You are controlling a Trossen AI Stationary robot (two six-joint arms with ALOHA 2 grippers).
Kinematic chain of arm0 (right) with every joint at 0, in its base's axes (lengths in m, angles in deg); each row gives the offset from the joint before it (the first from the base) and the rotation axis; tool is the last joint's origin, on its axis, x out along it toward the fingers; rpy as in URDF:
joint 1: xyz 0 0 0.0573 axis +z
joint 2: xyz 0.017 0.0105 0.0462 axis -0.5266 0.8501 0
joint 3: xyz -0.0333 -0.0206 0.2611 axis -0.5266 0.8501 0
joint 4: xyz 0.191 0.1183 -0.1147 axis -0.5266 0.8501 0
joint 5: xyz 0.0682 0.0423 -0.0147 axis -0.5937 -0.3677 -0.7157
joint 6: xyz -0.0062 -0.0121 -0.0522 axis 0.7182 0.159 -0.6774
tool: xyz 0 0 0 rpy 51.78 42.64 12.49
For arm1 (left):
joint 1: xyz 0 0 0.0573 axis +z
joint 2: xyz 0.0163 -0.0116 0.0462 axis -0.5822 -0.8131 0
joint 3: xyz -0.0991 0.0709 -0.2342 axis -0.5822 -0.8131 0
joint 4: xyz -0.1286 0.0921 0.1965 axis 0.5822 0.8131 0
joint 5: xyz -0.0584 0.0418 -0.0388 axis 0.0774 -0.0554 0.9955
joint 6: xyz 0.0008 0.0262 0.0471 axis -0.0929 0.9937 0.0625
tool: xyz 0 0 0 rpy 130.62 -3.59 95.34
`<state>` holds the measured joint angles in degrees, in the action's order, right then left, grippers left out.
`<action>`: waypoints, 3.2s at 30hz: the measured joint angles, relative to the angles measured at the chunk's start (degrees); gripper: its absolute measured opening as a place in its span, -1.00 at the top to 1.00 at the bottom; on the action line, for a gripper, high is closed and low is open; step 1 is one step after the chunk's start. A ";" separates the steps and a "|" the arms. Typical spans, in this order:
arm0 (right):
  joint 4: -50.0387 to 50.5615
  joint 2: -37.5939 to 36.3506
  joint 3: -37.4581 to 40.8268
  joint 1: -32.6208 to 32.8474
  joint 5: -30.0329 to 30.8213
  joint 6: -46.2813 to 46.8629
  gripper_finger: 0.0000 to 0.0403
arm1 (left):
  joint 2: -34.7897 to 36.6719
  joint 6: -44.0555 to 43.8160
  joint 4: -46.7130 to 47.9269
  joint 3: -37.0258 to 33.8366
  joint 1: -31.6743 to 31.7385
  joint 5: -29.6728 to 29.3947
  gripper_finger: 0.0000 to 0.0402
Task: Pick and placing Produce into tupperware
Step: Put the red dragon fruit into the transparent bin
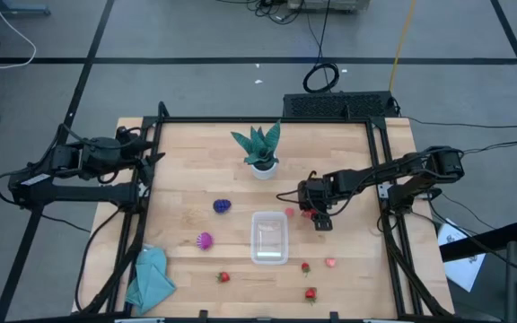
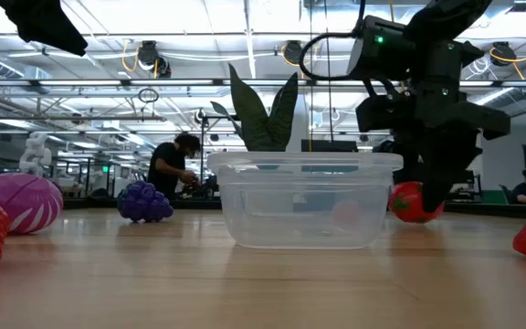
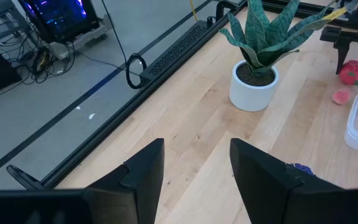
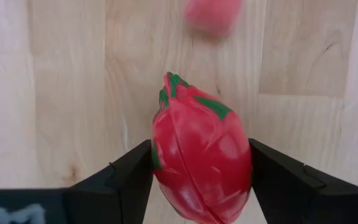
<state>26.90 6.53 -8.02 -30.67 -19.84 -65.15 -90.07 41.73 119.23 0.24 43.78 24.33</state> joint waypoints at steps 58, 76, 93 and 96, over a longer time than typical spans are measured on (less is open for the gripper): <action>2.93 6.37 -40.01 14.41 11.90 -0.03 -0.17 | -6.58 1.62 0.15 -0.02 0.00 0.35 0.07; 18.29 25.23 -50.41 15.29 5.19 8.11 -0.17 | -6.58 2.62 0.20 0.00 0.01 0.59 0.07; 14.39 25.33 -44.32 13.88 3.98 8.32 -0.17 | -6.58 2.60 0.21 0.00 -0.01 0.61 0.07; 13.72 25.33 -43.62 13.33 3.98 7.57 -0.17 | -6.58 2.60 0.20 0.00 0.01 0.61 0.07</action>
<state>40.62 31.86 -51.64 -17.34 -15.87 -57.58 -96.65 44.33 119.43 0.24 43.79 24.94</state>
